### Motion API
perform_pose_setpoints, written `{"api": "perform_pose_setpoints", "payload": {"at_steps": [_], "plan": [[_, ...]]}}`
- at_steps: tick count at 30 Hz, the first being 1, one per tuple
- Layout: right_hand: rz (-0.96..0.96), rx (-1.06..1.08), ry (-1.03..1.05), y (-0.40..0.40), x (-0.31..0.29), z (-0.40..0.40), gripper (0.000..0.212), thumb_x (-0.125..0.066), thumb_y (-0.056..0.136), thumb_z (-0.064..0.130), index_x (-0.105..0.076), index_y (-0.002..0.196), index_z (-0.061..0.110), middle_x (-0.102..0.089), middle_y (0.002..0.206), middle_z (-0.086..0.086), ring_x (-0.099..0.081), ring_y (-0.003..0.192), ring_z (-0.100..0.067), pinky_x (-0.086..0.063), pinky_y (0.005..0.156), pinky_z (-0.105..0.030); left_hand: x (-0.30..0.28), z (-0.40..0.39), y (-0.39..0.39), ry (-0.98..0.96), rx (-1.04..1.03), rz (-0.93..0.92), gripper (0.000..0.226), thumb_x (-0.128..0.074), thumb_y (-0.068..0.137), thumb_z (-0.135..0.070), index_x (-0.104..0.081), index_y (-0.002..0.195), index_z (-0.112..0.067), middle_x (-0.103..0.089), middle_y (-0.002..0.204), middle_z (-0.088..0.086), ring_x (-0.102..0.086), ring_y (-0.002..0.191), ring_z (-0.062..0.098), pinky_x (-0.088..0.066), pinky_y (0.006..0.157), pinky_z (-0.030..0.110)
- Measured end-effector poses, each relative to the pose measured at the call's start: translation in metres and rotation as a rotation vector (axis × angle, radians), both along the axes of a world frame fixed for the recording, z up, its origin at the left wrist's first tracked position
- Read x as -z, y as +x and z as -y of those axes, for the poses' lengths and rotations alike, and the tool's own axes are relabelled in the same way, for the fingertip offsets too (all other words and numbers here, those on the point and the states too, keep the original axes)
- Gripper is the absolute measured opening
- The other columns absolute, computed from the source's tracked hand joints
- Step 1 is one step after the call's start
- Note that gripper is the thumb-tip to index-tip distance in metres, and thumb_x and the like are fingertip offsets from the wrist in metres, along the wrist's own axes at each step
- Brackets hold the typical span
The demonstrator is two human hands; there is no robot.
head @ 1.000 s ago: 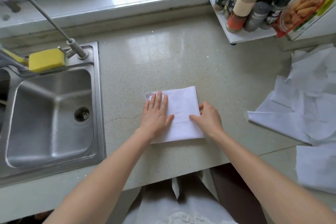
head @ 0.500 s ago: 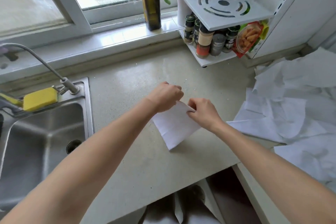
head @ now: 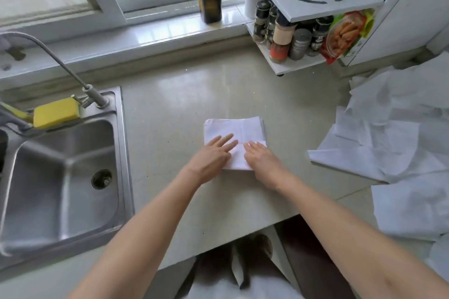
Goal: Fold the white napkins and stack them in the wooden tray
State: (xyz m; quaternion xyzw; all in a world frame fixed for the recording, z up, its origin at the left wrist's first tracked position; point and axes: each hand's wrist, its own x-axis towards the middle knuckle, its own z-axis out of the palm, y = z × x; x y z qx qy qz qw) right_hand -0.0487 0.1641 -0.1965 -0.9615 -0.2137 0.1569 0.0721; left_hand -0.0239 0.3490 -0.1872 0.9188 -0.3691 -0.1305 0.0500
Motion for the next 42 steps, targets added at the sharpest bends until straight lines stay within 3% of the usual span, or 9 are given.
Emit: {"api": "perform_pose_setpoints", "payload": {"at_steps": [3,8,11,13,17,20,23,26,42], "plan": [[-0.06,0.01,0.048,-0.023,0.009,0.002,0.055,-0.034,0.084,-0.019,-0.04,0.136,-0.004,-0.012,0.158,-0.017,-0.009,0.147,-0.027,-0.009,0.117,-0.027,0.024,-0.002,-0.017,-0.071,-0.075,-0.283,0.03,-0.046,0.09,0.004,-0.062,0.114,-0.001,-0.015,0.158,0.001,-0.009,0.148,0.021,-0.011,0.119,0.031],[-0.042,0.057,0.132,-0.036,0.009,0.021,0.066,-0.038,0.083,-0.015,-0.035,0.145,0.011,-0.032,0.153,-0.008,-0.039,0.136,-0.025,-0.039,0.106,-0.035,0.014,-0.017,-0.026,-0.198,-0.168,-0.469,0.036,-0.048,0.083,0.009,-0.04,0.064,-0.02,-0.024,0.156,-0.004,-0.014,0.145,0.012,-0.025,0.113,0.029],[-0.061,0.042,0.165,-0.033,0.009,0.033,0.046,-0.042,0.087,-0.007,-0.055,0.128,0.008,-0.053,0.137,-0.011,-0.06,0.111,-0.036,-0.05,0.088,-0.044,0.009,-0.025,-0.031,-0.315,-0.273,-0.501,0.016,-0.049,0.083,-0.002,-0.062,0.092,-0.006,-0.063,0.118,0.009,-0.03,0.14,0.009,-0.036,0.099,0.023],[-0.039,-0.018,0.118,-0.03,0.006,0.039,0.031,-0.044,0.091,0.004,-0.059,0.118,0.006,-0.061,0.125,-0.012,-0.063,0.1,-0.036,-0.052,0.079,-0.044,0.008,-0.033,-0.034,-0.375,-0.354,-0.524,0.028,-0.049,0.083,-0.013,-0.062,0.106,-0.004,-0.058,0.087,0.007,-0.04,0.135,0.01,-0.041,0.095,0.022],[0.003,-0.15,0.046,-0.023,-0.002,0.043,0.054,-0.029,0.09,0.055,-0.06,0.092,0.011,-0.065,0.107,-0.002,-0.064,0.086,-0.023,-0.049,0.066,-0.031,0.005,-0.031,-0.035,-0.288,-0.304,-0.395,0.04,-0.057,0.082,-0.013,-0.051,0.121,-0.023,-0.058,0.123,-0.001,-0.054,0.115,0.023,-0.045,0.092,0.039],[0.05,-0.076,0.101,-0.009,-0.005,0.039,0.066,-0.019,0.09,0.059,-0.061,0.102,0.011,-0.065,0.11,-0.007,-0.064,0.095,-0.028,-0.045,0.069,-0.03,0.005,-0.021,-0.029,-0.057,-0.074,-0.248,0.069,-0.055,0.086,-0.001,-0.033,0.147,-0.024,-0.032,0.153,-0.006,-0.029,0.142,0.02,-0.026,0.114,0.035],[0.099,-0.106,-0.018,0.007,0.003,0.028,0.059,-0.028,0.101,0.045,-0.028,0.148,0.011,-0.016,0.159,-0.006,-0.02,0.145,-0.021,-0.018,0.116,-0.035,0.012,-0.019,-0.024,0.035,0.058,-0.19,0.064,-0.048,0.094,-0.006,-0.025,0.151,-0.026,-0.015,0.158,-0.009,-0.009,0.148,0.018,-0.012,0.12,0.036],[-0.022,-0.062,-0.162,0.015,0.016,0.026,0.066,-0.019,0.101,0.048,0.009,0.152,0.018,0.017,0.158,-0.001,0.014,0.146,-0.014,0.011,0.117,-0.032,0.014,-0.021,-0.027,0.071,0.075,-0.194,0.063,-0.037,0.098,-0.006,-0.015,0.153,-0.028,-0.005,0.159,-0.01,0.001,0.148,0.016,-0.005,0.121,0.039],[-0.071,0.159,-0.141,0.003,0.033,0.027,0.08,-0.001,0.093,0.062,0.019,0.147,0.007,0.027,0.154,-0.011,0.026,0.142,-0.02,0.016,0.117,-0.034,0.035,-0.032,-0.023,0.154,0.092,-0.152,0.067,0.001,0.086,-0.049,0.02,0.148,-0.032,0.027,0.155,-0.004,0.029,0.141,0.022,0.02,0.116,0.039]]}}
